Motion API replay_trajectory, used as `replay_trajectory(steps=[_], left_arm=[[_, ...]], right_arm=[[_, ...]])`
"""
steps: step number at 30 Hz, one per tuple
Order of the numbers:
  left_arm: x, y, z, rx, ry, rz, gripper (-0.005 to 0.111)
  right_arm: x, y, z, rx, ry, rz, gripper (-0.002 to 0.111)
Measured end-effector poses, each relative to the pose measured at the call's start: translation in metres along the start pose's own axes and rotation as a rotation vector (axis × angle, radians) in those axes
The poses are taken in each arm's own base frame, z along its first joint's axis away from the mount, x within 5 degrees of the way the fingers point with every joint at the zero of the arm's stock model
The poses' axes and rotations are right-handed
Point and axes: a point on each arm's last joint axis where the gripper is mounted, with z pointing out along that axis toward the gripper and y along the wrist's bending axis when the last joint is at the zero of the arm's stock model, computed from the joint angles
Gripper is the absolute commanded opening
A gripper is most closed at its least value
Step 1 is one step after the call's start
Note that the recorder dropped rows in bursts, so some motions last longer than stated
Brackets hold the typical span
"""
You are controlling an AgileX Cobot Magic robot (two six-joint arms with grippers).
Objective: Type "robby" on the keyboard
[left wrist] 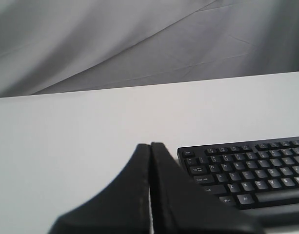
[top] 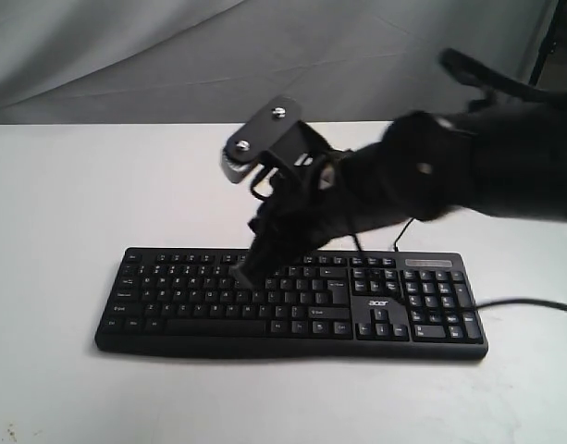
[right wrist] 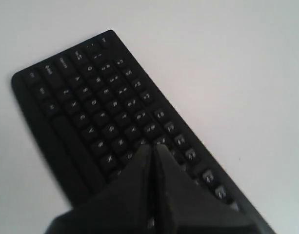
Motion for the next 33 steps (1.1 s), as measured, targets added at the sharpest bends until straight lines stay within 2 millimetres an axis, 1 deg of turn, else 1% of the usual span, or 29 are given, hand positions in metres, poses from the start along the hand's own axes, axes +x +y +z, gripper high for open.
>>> replay_trajectory(steps=[4,5,7,9,11,20,22,23,26,28,29,30,31,32,33], left_arm=[[0.0,0.0,0.0,0.0,0.0,0.0,0.0],[0.0,0.0,0.0,0.0,0.0,0.0,0.0],[0.0,0.0,0.0,0.0,0.0,0.0,0.0],[0.0,0.0,0.0,0.0,0.0,0.0,0.0],[0.0,0.0,0.0,0.0,0.0,0.0,0.0],[0.0,0.0,0.0,0.0,0.0,0.0,0.0],[0.0,0.0,0.0,0.0,0.0,0.0,0.0],[0.0,0.0,0.0,0.0,0.0,0.0,0.0],[0.0,0.0,0.0,0.0,0.0,0.0,0.0],[0.0,0.0,0.0,0.0,0.0,0.0,0.0],[0.0,0.0,0.0,0.0,0.0,0.0,0.0],[0.0,0.0,0.0,0.0,0.0,0.0,0.0],[0.0,0.0,0.0,0.0,0.0,0.0,0.0],[0.0,0.0,0.0,0.0,0.0,0.0,0.0],[0.0,0.0,0.0,0.0,0.0,0.0,0.0]], right_arm=[[0.04,0.011,-0.051,0.033,-0.06,0.043,0.0],[0.052,0.014,-0.061,0.046,-0.079,0.06,0.0],[0.071,0.017,-0.073,0.07,-0.109,0.101,0.0],[0.081,0.019,-0.082,0.086,-0.143,0.136,0.0],[0.082,0.019,-0.089,0.095,-0.173,0.152,0.0],[0.074,0.018,-0.111,0.116,-0.288,0.213,0.0],[0.073,0.018,-0.122,0.118,-0.33,0.219,0.0],[0.073,0.019,-0.131,0.124,-0.367,0.219,0.0],[0.083,0.021,-0.158,0.155,-0.479,0.221,0.0],[0.099,0.021,-0.173,0.199,-0.554,0.231,0.0],[0.109,0.021,-0.176,0.222,-0.576,0.237,0.0],[0.13,0.02,-0.184,0.279,-0.636,0.266,0.0],[0.138,0.019,-0.186,0.305,-0.652,0.282,0.0],[0.156,0.017,-0.189,0.362,-0.672,0.314,0.0],[0.162,0.016,-0.191,0.386,-0.681,0.328,0.0]])
